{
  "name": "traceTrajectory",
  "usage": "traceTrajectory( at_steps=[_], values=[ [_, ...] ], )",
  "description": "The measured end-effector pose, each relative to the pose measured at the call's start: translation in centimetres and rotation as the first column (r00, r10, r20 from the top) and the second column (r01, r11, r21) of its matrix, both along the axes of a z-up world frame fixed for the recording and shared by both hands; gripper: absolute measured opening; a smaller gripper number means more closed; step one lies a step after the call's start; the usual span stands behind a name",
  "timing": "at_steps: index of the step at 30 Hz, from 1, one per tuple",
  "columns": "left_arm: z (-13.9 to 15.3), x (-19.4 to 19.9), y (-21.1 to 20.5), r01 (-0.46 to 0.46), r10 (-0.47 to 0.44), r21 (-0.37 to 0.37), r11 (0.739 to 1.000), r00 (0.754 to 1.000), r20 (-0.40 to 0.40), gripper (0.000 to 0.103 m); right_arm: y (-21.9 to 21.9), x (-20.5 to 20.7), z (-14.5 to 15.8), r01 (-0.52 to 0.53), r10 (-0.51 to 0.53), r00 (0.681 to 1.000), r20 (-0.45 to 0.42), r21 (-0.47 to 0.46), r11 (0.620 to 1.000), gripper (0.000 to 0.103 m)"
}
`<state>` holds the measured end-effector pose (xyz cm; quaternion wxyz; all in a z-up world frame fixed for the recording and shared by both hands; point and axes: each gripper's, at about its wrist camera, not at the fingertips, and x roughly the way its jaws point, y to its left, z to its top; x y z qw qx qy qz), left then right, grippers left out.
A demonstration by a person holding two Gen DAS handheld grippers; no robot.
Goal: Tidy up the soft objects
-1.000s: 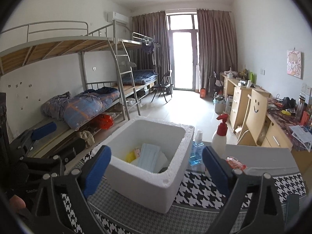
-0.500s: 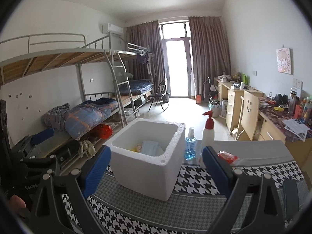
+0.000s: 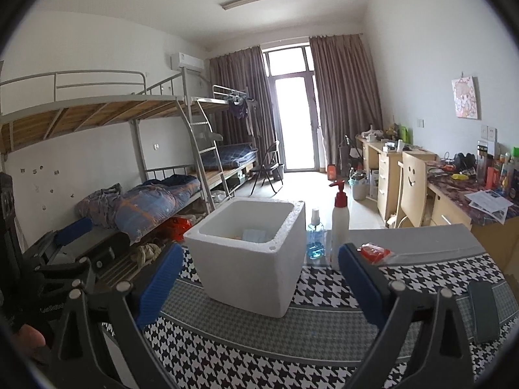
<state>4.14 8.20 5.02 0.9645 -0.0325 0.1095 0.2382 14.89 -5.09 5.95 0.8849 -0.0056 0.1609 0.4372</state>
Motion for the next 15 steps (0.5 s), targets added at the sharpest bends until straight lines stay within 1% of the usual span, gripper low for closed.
traceTrajectory(
  at_steps=[2,10,15],
  values=[
    [-0.3,-0.2,-0.2,0.004,-0.004,0.003,1.000,1.000,0.002,0.102,-0.4,-0.5,-0.1,0.001,-0.001,1.000,0.017,0.007,1.000,0.101],
    [-0.9,-1.1,-0.8,0.011,-0.011,-0.004,1.000,1.000,0.010,0.102,-1.4,-1.4,-1.2,-0.017,0.017,1.000,0.019,0.017,1.000,0.102],
    [-1.3,-1.8,-1.2,-0.003,0.003,-0.002,1.000,1.000,0.031,0.102,-1.6,-2.5,-1.7,0.013,-0.014,0.998,0.068,0.018,1.000,0.102]
  ],
)
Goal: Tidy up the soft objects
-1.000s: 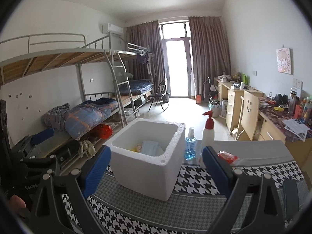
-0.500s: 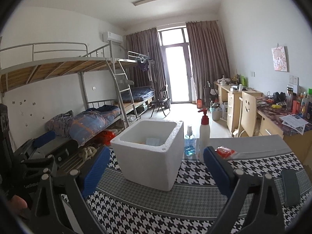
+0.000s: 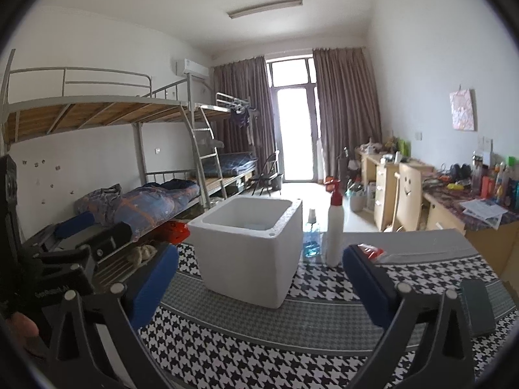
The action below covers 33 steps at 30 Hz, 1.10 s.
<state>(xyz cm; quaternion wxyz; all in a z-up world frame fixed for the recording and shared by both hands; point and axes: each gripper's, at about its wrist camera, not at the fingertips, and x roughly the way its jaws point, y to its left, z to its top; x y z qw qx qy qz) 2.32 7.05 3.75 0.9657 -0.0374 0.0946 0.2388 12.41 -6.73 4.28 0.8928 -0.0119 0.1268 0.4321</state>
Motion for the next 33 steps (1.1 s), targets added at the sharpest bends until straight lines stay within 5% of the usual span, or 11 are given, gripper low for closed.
traceTrajectory(
  at_steps=[33],
  values=[
    [-3.7,-1.2,-1.8,0.018,-0.018,0.010,1.000,1.000,0.013,0.102,-2.4,-2.5,-3.8,0.094,-0.094,0.995,0.045,0.009,0.996,0.102]
  ],
)
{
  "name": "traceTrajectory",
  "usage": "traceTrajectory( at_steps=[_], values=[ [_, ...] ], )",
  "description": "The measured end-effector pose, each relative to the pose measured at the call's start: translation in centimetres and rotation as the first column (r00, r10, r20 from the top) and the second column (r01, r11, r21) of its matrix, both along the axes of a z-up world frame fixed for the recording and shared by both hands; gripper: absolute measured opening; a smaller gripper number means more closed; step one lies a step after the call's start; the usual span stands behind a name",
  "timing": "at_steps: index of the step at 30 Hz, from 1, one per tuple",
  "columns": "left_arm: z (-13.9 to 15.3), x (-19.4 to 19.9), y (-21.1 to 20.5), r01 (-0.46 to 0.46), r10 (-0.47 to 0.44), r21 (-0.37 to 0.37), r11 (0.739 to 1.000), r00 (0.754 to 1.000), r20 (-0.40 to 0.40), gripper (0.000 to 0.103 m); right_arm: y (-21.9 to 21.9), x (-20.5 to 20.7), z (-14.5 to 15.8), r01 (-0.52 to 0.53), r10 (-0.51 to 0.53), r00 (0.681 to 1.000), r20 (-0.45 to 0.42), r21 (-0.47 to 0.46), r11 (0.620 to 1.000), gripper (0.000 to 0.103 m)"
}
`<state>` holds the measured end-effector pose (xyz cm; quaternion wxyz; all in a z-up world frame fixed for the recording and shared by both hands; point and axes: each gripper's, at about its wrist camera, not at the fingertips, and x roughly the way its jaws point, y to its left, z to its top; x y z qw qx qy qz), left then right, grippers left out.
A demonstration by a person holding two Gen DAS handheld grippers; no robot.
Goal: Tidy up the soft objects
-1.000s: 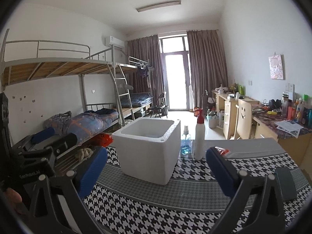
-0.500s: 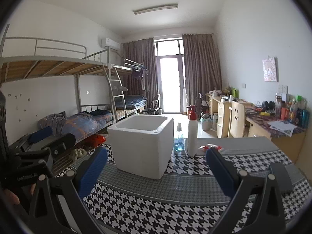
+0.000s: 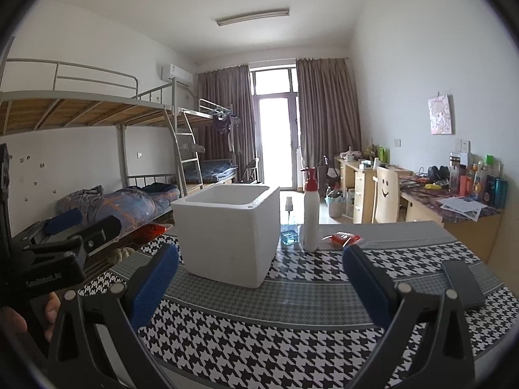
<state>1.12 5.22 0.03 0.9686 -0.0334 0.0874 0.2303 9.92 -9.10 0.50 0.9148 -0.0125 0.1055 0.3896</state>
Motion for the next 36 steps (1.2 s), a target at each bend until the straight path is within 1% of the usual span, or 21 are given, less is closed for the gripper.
traceTrajectory(
  at_steps=[4,9,15,36],
  values=[
    [-0.21,-0.16,-0.11,0.003,-0.003,0.002,1.000,1.000,0.003,0.102,-0.13,0.00,-0.13,-0.018,0.018,1.000,-0.020,0.015,1.000,0.102],
    [-0.19,0.04,0.05,0.004,-0.004,-0.002,1.000,1.000,-0.007,0.102,-0.13,-0.34,-0.25,-0.006,0.006,1.000,-0.002,0.006,1.000,0.102],
    [-0.24,-0.05,-0.26,0.018,-0.018,0.002,1.000,1.000,-0.009,0.102,-0.14,-0.24,-0.33,-0.006,0.006,1.000,-0.014,0.010,1.000,0.102],
    [-0.64,0.26,-0.49,0.024,-0.024,0.001,1.000,0.999,-0.029,0.102,-0.34,0.11,-0.68,0.004,-0.004,1.000,-0.025,0.000,1.000,0.102]
  ],
)
